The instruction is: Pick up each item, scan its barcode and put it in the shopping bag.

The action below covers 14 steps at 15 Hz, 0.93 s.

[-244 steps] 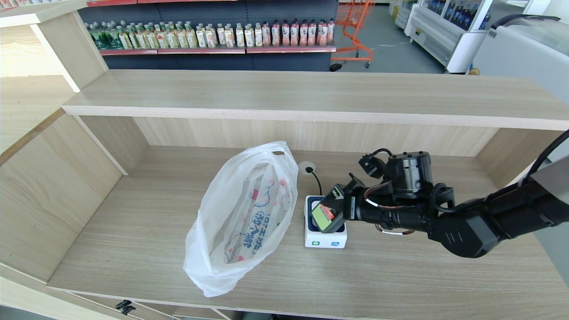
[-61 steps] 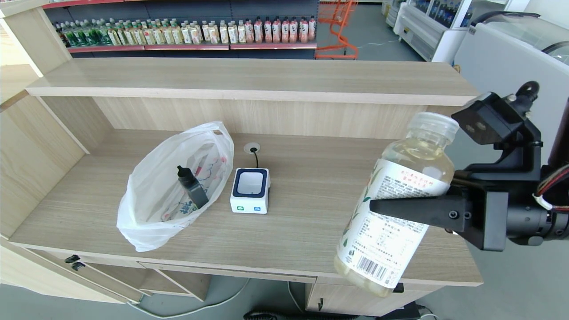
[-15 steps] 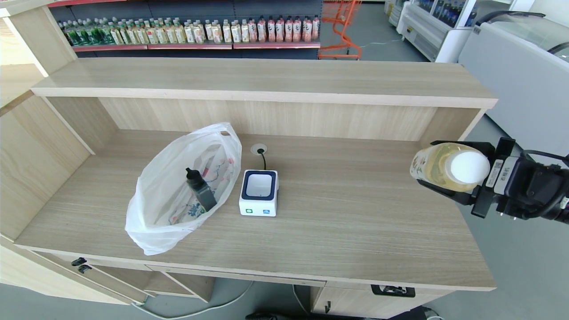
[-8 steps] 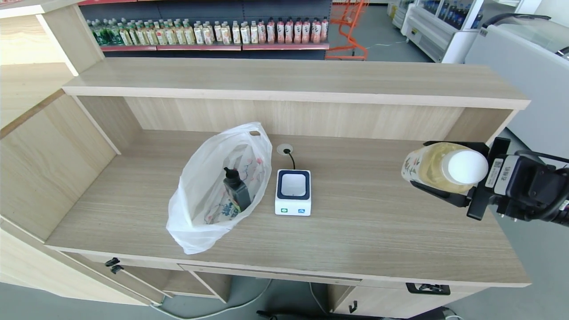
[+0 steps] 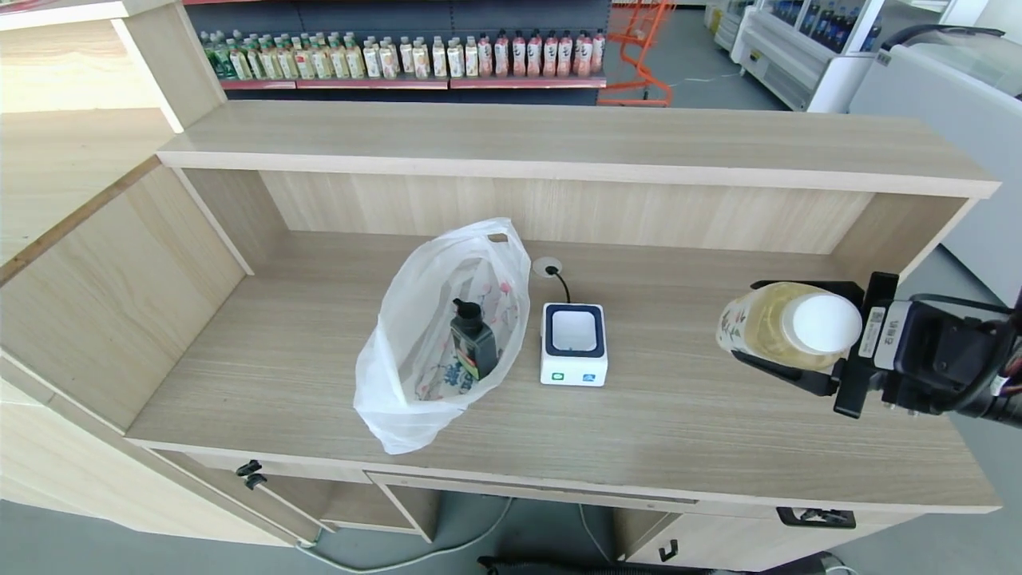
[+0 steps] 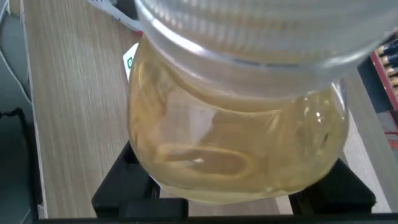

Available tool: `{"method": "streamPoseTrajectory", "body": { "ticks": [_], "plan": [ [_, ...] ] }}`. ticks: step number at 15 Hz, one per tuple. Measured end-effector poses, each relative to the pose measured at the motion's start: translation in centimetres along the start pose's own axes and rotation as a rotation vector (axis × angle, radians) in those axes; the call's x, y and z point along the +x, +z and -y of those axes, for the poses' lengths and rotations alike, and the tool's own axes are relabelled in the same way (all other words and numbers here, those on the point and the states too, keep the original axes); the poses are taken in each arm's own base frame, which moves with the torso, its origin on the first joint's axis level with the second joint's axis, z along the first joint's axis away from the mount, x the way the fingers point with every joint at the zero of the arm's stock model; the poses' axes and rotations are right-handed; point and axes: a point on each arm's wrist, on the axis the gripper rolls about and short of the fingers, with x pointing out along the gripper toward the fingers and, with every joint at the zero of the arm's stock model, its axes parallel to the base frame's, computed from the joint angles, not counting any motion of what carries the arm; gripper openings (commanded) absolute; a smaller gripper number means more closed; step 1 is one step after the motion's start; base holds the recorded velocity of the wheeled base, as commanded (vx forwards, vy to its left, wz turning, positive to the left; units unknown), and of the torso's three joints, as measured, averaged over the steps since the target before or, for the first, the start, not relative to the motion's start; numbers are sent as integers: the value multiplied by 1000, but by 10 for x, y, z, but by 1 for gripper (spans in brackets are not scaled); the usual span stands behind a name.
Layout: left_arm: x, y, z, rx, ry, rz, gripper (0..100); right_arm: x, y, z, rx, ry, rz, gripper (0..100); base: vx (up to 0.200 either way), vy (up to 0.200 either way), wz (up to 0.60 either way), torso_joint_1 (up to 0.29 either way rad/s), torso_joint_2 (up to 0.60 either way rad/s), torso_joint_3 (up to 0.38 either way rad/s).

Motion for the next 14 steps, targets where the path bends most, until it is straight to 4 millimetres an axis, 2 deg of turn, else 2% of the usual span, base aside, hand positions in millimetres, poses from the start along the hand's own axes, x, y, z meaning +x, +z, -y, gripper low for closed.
{"method": "streamPoseTrajectory", "body": {
  "ticks": [3, 9, 14],
  "plan": [
    [0, 0, 0, 1, -1, 0, 100, 3, 5, -4, 75, 29, 39, 0, 200, 0, 0, -1, -7, 5],
    [0, 0, 0, -2, 0, 0, 100, 16, -2, -13, 109, 115, 109, 0, 0, 0, 0, 0, 0, 0],
    [0, 0, 0, -2, 0, 0, 100, 38, -17, -27, 115, 230, 200, 0, 0, 0, 0, 0, 0, 0]
  ]
}}
